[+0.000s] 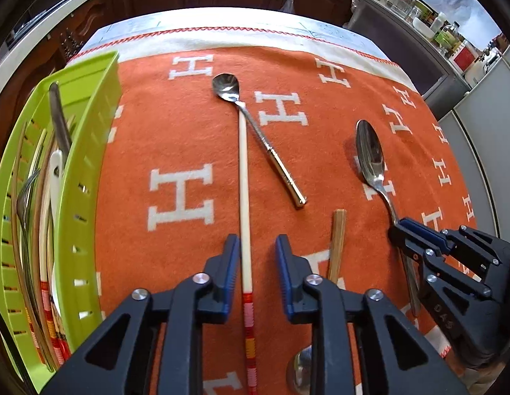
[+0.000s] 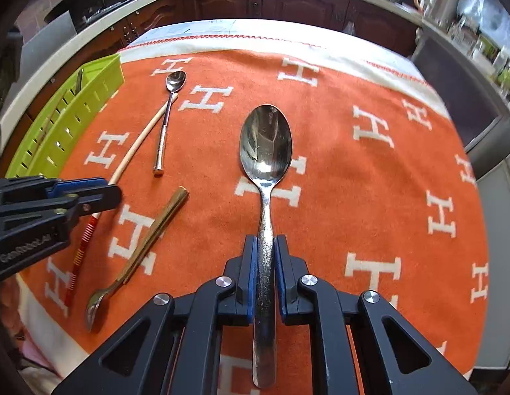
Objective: Organize utensils
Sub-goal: 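Grasp the red-striped chopstick with left while right grasps the large steel spoon, then carry the chopstick into the green tray with left while right carries the spoon there, then lower the large steel spoon into the green tray and open the right gripper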
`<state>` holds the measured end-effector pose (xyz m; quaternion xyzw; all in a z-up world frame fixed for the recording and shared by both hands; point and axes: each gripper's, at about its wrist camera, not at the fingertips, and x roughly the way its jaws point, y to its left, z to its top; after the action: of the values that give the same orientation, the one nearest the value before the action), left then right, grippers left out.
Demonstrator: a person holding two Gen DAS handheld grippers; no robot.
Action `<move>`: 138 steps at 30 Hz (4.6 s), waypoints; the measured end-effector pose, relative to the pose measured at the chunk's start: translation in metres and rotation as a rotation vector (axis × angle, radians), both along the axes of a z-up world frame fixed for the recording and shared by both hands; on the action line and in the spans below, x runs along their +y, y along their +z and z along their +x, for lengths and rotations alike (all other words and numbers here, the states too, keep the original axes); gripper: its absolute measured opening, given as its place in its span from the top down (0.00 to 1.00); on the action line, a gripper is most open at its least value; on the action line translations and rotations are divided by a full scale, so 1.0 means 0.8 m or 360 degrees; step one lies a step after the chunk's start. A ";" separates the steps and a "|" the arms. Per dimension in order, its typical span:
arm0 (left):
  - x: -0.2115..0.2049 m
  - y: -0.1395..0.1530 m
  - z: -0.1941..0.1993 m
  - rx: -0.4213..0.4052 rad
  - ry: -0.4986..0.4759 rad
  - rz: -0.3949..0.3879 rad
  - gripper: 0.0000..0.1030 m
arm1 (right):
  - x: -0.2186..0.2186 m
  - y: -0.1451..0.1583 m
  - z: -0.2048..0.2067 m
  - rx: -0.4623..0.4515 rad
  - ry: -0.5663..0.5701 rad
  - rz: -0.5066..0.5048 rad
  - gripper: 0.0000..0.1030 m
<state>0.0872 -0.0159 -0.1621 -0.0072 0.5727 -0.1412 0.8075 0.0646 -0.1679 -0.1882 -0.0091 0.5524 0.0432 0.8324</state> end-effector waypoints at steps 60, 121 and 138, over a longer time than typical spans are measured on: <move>0.181 0.086 -0.004 -0.0228 0.0476 0.0196 0.96 | 0.001 0.030 0.009 0.0016 0.0001 0.0153 0.92; 0.224 0.113 -0.003 -0.0251 0.0571 0.0050 0.76 | 0.065 0.084 0.077 0.0060 -0.0060 0.0623 0.97; 0.262 0.140 -0.008 -0.0381 0.0681 0.0368 0.46 | 0.242 0.114 0.132 0.0302 0.0053 0.1116 0.96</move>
<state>0.0808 0.1934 -0.0503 -0.0191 0.4709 0.0992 0.8764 0.1705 0.0259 -0.0972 0.2719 0.5785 0.2443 0.7292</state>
